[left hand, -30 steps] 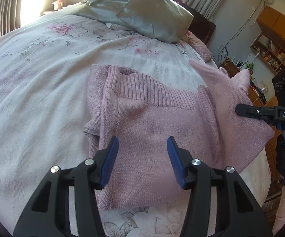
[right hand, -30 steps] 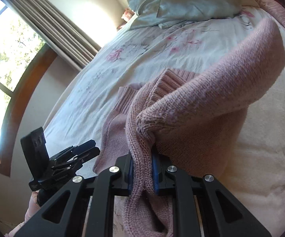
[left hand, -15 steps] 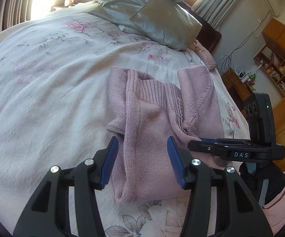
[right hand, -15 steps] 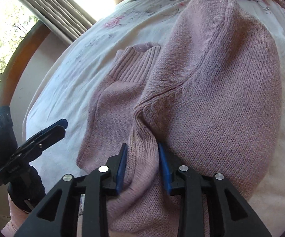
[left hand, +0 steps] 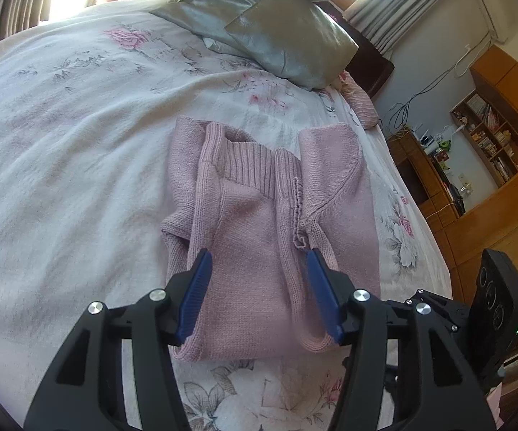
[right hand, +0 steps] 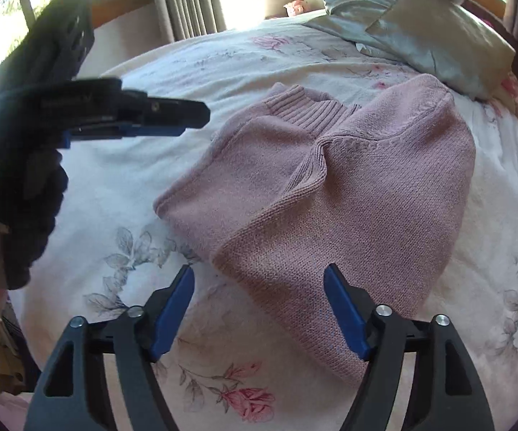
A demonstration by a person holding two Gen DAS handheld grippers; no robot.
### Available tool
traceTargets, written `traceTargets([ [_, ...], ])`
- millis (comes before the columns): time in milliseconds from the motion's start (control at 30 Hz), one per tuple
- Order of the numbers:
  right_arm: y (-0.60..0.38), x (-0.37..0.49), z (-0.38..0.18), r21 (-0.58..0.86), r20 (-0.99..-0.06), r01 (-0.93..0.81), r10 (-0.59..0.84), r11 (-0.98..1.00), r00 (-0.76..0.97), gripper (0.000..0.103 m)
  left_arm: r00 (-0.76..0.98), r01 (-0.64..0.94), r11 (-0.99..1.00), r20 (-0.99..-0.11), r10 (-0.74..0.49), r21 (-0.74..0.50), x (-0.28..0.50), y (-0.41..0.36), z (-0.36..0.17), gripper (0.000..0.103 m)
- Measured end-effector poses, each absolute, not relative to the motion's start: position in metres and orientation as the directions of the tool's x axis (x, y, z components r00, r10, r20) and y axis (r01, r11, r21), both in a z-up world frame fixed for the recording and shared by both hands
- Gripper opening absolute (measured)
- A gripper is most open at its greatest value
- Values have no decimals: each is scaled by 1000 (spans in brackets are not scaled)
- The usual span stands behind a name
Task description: Fold small clothes
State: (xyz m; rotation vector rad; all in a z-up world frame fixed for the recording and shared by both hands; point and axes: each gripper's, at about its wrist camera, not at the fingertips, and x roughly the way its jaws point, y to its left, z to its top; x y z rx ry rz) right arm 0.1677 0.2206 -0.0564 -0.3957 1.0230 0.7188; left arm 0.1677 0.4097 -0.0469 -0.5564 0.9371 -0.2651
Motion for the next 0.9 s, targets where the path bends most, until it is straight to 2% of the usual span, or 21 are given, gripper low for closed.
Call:
traceTargets([
  [167, 238, 166, -78, -80, -884, -714, 282, 696, 374, 77, 536, -8, 831, -704, -466, -557, 176, 396, -46, 59],
  [200, 240, 168, -82, -90, -884, -708, 271, 701, 381, 72, 529, -9, 828, -705, -472, -561, 177, 395, -47, 60],
  [267, 240, 174, -87, -93, -882, -700, 268, 708, 387, 57, 516, -10, 813, -700, -494, -582, 180, 393, -50, 60],
  [300, 237, 177, -86, -43, -882, -702, 303, 711, 361, 41, 510, -11, 805, -696, -505, -593, 182, 392, -52, 61],
  [367, 228, 180, -80, 8, -870, -687, 343, 727, 353, 22, 497, -18, 787, -688, -528, -617, 186, 390, -59, 62],
  [400, 222, 182, -76, 30, -862, -678, 362, 735, 354, 17, 490, -25, 775, -683, -541, -632, 188, 390, -62, 62],
  [533, 186, 184, -51, 233, -795, -648, 526, 725, 302, 15, 460, -49, 723, -658, -596, -689, 204, 382, -78, 63],
  [633, 165, 182, -34, 319, -744, -640, 603, 699, 289, 15, 444, -60, 646, -600, -665, -761, 222, 373, -88, 63],
  [767, 151, 178, -19, 337, -713, -653, 637, 678, 294, 15, 456, -65, 574, -536, -711, -816, 247, 358, -93, 64],
  [900, 147, 175, -19, 338, -704, -670, 650, 661, 286, 15, 440, -74, 580, -548, -711, -812, 276, 341, -97, 68],
])
